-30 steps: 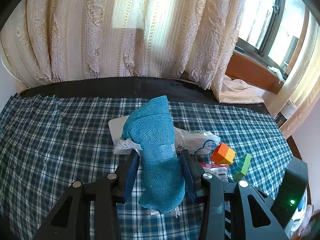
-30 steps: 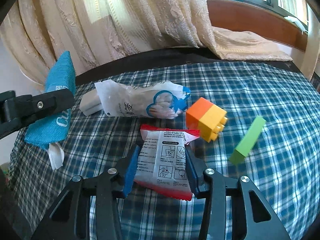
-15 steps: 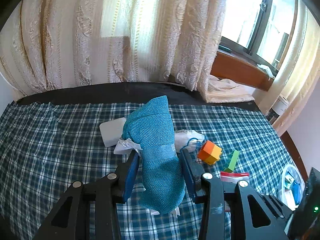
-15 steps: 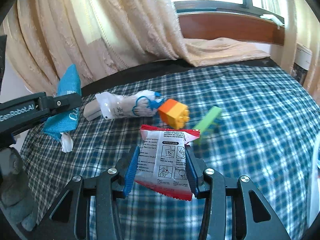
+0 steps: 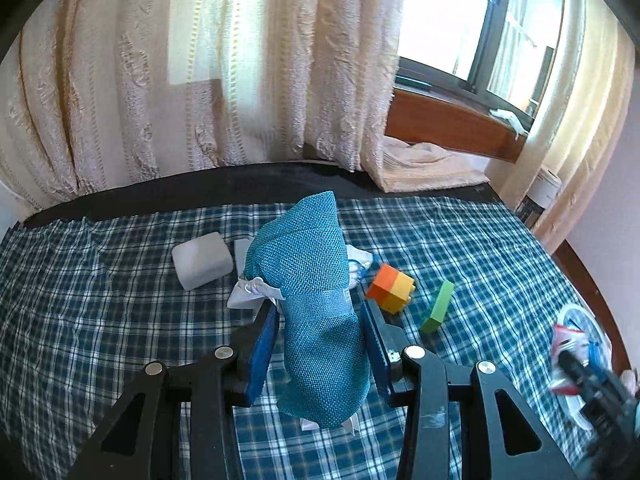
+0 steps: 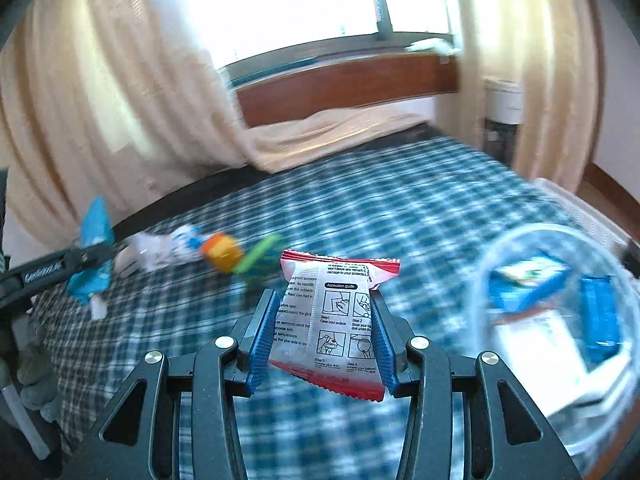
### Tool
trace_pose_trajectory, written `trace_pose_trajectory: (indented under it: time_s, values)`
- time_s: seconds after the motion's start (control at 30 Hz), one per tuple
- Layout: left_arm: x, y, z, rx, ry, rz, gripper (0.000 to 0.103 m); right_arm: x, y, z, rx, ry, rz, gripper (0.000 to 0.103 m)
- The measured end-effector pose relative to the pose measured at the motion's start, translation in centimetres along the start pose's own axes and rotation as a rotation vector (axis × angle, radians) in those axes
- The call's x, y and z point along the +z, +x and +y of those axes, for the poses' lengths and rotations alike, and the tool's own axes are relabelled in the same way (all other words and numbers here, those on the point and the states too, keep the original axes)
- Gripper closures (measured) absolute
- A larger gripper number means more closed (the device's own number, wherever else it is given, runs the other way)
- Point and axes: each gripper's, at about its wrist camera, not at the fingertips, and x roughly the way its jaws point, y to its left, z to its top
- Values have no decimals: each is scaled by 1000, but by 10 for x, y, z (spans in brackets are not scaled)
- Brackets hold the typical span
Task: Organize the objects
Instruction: 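Carry the red-white packet into the basin and open the right gripper while the left carries the cloth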
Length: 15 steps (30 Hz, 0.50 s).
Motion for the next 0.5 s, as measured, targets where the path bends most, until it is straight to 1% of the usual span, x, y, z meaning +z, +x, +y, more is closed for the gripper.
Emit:
trace_pose_trajectory:
  time_s: [0.23,0.4,0.5]
  values:
    - [-7,-3,-15,-12,42,-4,58,3,-21,-61,-130,86,-31,57]
    - [-12,-10,-24,-27,67,-11,58,10,-28,-97,-211,127,-42,57]
    - [-14,-13,-29,-38,82,-15,58,14,-29,-114,-245,148,-44,57]
